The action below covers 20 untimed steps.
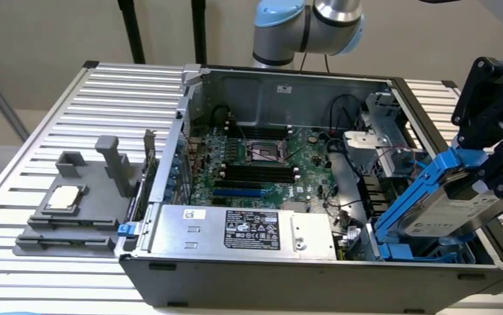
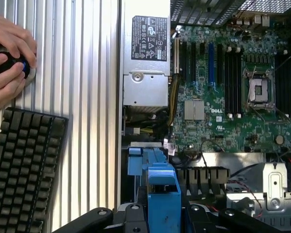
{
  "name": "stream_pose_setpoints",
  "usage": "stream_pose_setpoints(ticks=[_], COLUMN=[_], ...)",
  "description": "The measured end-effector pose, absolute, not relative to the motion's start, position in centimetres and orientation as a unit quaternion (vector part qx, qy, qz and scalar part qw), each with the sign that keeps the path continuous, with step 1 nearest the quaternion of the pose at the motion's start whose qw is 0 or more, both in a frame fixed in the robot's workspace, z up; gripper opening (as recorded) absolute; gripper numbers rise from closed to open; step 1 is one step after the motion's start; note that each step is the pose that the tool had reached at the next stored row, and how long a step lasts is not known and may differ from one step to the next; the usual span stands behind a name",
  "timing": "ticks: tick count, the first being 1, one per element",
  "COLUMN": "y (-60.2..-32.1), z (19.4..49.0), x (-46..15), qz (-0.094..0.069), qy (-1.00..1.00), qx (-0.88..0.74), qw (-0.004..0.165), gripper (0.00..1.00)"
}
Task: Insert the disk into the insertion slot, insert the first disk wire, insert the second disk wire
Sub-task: 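Insert the disk into the insertion slot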
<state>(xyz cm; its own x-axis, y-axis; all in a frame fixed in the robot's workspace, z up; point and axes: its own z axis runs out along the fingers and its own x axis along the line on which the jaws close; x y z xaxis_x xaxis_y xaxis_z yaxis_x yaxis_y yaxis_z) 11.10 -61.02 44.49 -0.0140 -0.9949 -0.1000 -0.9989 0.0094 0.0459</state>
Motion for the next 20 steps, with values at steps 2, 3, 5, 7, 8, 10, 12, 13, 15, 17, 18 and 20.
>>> stream_pose_setpoints(ticks=[2, 3, 5, 7, 8, 10, 12, 13, 15, 17, 18, 20], y=[-61.0, -60.99, -60.95, -60.91, -60.91, -60.89, -60.89, -60.89, -60.89, -60.89, -60.89, -60.9], z=[44.42, 44.38, 44.35, 44.3, 44.26, 44.16, 44.08, 44.06, 44.05, 44.1, 44.2, 44.47], x=[11.14, 11.17, 11.23, 11.27, 11.27, 11.29, 11.29, 11.29, 11.29, 11.29, 11.29, 11.29], qz=[0.052, 0.052, 0.052, 0.052, 0.052, 0.053, 0.053, 0.054, 0.055, 0.056, 0.056, 0.057], qy=[0.71, 0.71, 0.709, 0.709, 0.708, 0.707, 0.706, 0.706, 0.705, 0.705, 0.705, 0.705], qx=[-0.702, -0.702, -0.703, -0.704, -0.704, -0.705, -0.706, -0.706, -0.706, -0.707, -0.706, -0.706], qw=[0.019, 0.019, 0.019, 0.018, 0.018, 0.018, 0.017, 0.017, 0.016, 0.015, 0.015, 0.014], gripper=[0.32, 0.32, 0.32, 0.32, 0.32, 0.32, 0.32, 0.32, 0.32, 0.32, 0.32, 0.32])
